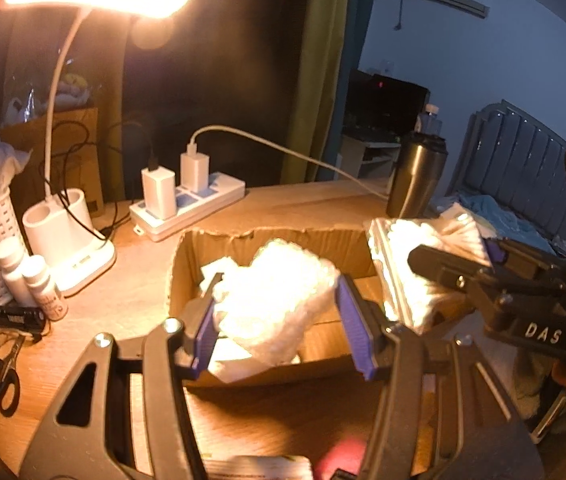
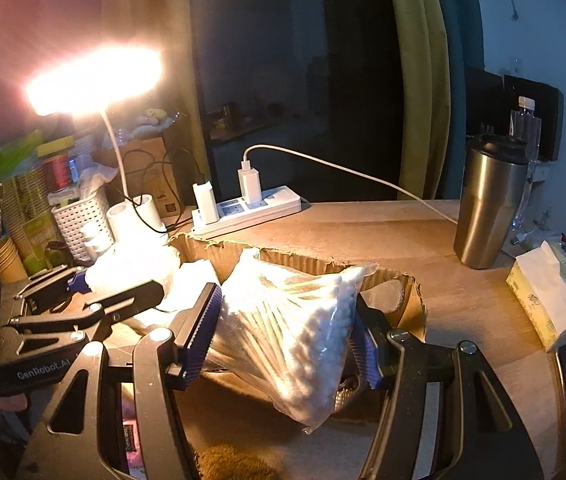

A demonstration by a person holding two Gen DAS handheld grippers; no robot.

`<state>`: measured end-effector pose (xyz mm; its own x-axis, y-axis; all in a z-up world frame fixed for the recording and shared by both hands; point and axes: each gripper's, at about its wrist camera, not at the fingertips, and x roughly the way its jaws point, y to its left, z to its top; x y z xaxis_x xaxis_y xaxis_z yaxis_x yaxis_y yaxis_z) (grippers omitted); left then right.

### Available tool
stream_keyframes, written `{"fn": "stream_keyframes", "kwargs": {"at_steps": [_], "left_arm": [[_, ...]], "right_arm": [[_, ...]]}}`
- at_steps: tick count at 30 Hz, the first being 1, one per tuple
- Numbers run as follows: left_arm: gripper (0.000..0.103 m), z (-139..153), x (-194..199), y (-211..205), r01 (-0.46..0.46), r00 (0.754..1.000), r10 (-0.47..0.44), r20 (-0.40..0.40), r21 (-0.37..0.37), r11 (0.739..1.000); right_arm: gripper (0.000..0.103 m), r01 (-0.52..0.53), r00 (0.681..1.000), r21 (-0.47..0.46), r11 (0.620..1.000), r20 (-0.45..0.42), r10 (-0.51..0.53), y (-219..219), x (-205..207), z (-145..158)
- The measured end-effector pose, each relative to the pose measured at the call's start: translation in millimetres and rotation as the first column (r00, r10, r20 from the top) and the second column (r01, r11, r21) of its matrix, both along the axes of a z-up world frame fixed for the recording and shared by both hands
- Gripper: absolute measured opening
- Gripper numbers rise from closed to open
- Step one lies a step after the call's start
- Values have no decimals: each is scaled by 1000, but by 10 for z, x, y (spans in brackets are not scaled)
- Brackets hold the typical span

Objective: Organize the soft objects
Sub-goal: 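Lower both bags into the box and open both tools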

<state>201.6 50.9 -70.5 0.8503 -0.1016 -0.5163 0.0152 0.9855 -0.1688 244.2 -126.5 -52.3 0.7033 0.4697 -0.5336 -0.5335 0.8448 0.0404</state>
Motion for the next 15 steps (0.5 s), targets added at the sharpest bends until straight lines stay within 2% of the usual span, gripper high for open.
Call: {"fn": "stream_keyframes", "kwargs": {"at_steps": [15], "left_arm": [[57, -280, 249, 104, -1, 993, -5, -117, -51, 999]], "right_arm": [[64, -9, 998, -31, 999, -69, 6, 121, 215, -233]]}}
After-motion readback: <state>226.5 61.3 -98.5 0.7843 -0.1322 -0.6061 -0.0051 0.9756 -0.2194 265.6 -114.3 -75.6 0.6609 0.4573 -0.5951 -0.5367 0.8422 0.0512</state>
